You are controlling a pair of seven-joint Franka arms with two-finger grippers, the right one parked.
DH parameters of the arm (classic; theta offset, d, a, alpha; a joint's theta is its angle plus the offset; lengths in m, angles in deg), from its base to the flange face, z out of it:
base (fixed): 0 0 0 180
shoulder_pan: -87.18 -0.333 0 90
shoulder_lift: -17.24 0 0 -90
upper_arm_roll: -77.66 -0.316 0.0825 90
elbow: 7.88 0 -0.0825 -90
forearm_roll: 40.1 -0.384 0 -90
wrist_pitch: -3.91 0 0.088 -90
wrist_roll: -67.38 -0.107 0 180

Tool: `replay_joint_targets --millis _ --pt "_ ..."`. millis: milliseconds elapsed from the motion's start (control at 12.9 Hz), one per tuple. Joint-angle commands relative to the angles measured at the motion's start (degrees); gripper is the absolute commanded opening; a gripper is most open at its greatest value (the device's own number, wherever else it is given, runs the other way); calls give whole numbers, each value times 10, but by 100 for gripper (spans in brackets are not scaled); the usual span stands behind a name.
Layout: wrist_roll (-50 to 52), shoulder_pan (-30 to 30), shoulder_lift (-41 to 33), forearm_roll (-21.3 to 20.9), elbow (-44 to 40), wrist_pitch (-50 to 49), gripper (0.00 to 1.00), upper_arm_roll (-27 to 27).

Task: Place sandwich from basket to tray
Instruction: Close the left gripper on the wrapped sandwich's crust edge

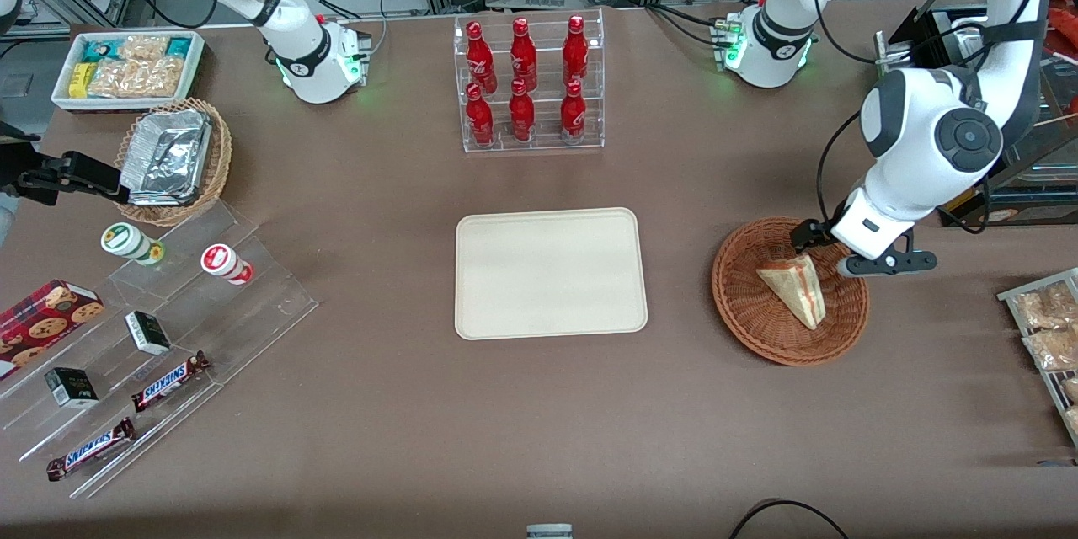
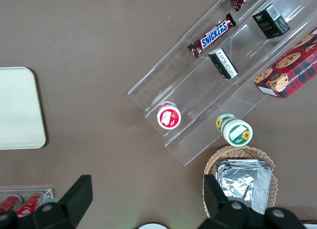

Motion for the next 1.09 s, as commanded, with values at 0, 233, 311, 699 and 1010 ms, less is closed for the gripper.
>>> replay_joint_targets --millis 0,233,311,699,1010 --pt "137 -3 18 -2 2 26 100 4" --pt "306 1 42 -3 2 62 100 4" --pt "313 1 45 -4 3 62 100 4" --pt "313 1 70 -4 0 70 100 4" --pt "314 0 108 -4 0 112 100 4"
